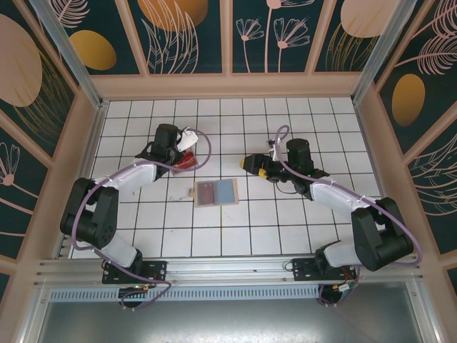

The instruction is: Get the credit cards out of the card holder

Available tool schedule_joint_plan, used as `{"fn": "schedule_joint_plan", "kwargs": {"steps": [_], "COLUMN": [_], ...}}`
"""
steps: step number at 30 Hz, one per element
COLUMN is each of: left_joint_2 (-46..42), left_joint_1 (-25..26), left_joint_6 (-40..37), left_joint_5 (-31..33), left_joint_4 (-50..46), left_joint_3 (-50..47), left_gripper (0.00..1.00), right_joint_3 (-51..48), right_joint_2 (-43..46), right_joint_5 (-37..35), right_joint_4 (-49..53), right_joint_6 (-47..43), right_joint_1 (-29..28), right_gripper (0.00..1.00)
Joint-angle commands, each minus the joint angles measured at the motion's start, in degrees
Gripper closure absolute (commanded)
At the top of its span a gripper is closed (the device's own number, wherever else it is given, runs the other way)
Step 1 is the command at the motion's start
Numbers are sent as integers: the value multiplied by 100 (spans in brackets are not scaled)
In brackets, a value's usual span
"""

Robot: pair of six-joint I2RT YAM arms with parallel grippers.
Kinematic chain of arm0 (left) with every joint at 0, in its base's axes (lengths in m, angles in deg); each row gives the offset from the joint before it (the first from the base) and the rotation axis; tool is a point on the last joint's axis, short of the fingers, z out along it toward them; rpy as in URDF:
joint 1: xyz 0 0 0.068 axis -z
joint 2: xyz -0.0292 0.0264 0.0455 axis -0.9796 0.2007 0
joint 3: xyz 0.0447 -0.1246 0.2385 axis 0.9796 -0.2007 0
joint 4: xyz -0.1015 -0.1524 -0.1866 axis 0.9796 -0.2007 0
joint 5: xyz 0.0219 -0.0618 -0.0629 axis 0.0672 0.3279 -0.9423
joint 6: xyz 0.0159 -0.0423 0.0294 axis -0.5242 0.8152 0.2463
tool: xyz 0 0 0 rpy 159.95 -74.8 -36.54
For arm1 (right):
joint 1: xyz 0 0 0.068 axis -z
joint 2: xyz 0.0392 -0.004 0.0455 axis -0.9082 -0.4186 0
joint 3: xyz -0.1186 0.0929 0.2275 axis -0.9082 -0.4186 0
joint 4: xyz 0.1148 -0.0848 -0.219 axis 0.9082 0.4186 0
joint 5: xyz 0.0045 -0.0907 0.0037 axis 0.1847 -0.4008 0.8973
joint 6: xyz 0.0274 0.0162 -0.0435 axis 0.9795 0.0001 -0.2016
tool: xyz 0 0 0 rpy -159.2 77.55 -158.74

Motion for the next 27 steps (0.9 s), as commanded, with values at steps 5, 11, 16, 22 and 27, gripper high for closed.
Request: {"fn": "schedule_joint_plan", "kwargs": {"steps": [5,11,16,22,27], "left_joint_2": [-257,-384,-789,-1714,-2268], "left_joint_1": [-30,-30,-30,-30,-21], "left_joint_6": [1563,3700,5208,6649,7810], "left_joint_5": [23,301,-116,-1179,-2025], "left_joint_4": [-56,-1265,-2206,-2177,-1971], "left_joint_3": [647,1436,1457,498,-383], "left_gripper": [35,35,40,44,44], "right_joint_3": [-60,272,442,588,643], "right_joint_2": [140,-102,-429,-870,-1242], "right_joint_5": [-126,-689,-970,-1370,-1521], "right_joint_4": [6,663,871,1003,1085], "right_joint_6": [-48,-459,-563,-599,-542], "right_joint_1": [26,-225,-441,-745,-902], "right_gripper": [1,9,42,90,100]}}
